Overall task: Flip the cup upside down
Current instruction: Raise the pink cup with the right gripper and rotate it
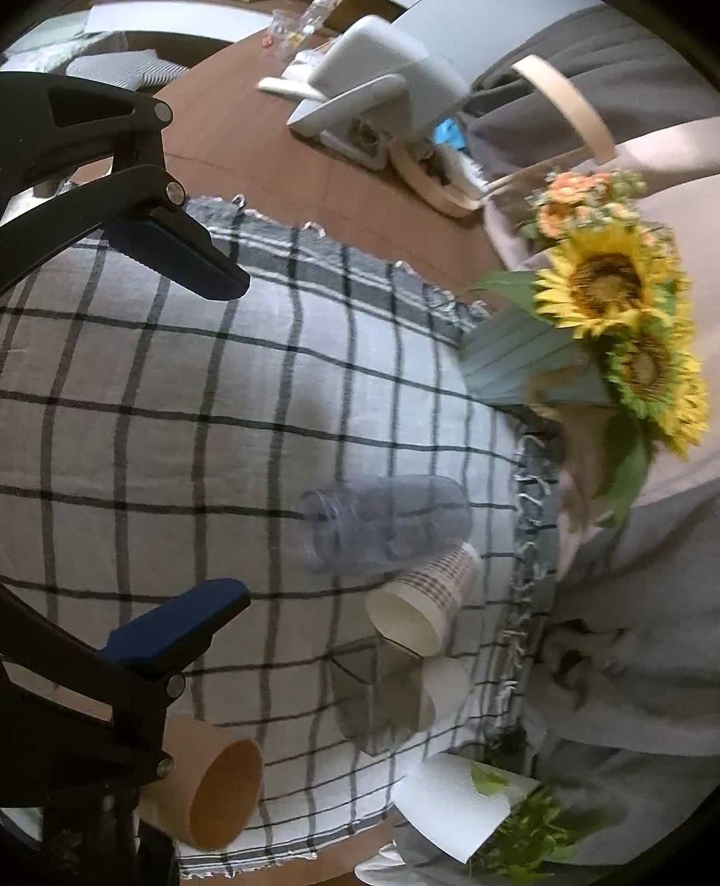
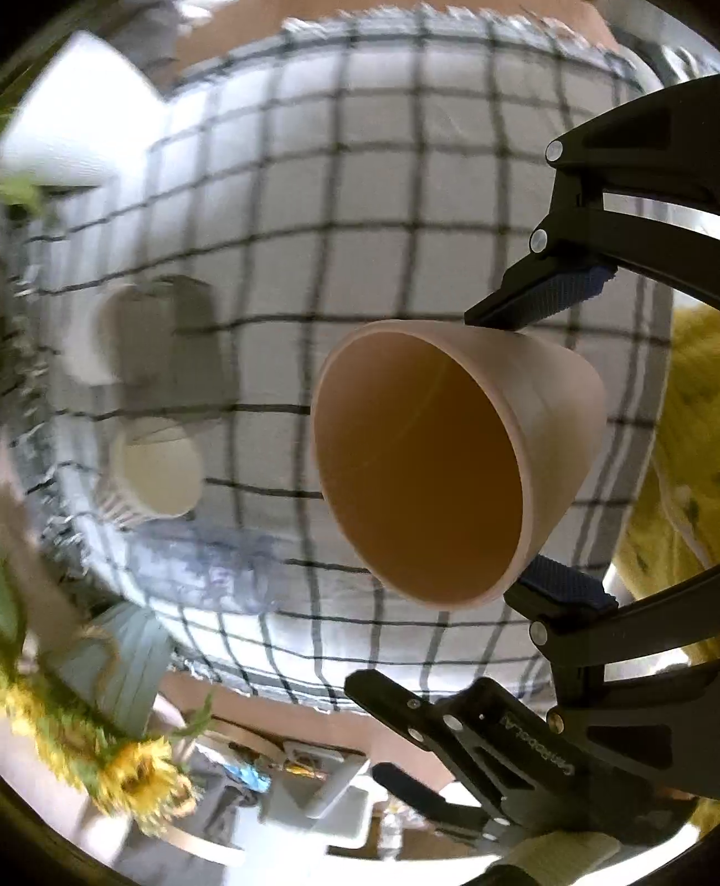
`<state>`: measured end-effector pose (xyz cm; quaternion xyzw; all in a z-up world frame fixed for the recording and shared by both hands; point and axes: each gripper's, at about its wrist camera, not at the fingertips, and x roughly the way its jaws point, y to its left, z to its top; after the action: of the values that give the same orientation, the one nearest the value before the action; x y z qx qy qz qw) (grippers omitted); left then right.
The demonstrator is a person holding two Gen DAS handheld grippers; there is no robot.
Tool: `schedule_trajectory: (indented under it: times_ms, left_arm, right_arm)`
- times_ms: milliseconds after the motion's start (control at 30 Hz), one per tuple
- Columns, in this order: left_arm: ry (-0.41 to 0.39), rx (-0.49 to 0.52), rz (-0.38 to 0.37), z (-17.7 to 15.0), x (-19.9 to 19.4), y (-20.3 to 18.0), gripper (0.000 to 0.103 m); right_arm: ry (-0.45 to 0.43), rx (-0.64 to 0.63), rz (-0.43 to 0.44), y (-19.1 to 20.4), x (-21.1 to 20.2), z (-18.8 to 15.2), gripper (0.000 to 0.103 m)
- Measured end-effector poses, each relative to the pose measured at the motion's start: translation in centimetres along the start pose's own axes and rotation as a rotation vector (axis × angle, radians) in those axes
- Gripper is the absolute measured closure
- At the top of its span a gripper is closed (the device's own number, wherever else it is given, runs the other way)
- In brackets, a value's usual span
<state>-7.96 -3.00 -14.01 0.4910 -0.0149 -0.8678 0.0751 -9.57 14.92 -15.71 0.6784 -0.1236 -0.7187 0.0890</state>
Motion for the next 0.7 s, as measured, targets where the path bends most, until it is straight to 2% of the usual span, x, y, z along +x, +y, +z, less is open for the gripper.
schedule_trajectory:
  times_ms: [133,267,700]
  left_arm:
    - [0.032,-0.006,0.017,0.1,1.3,0.6,0.001]
    - [0.051,-0.012,0.032,0.1,2.3,0.9,0.001]
    - [0.087,0.027,0.043,-0.2,3.4,-0.9,0.001]
  right_arm:
    - [0.001,0.066,0.003,-0.2,1.8,1.0,0.028]
    - [-0.035,0.111,-0.016,-0.5,2.9,2.3,0.028]
    - [-0.01,0.122,-0.038,-0.5,5.2,4.0,0.028]
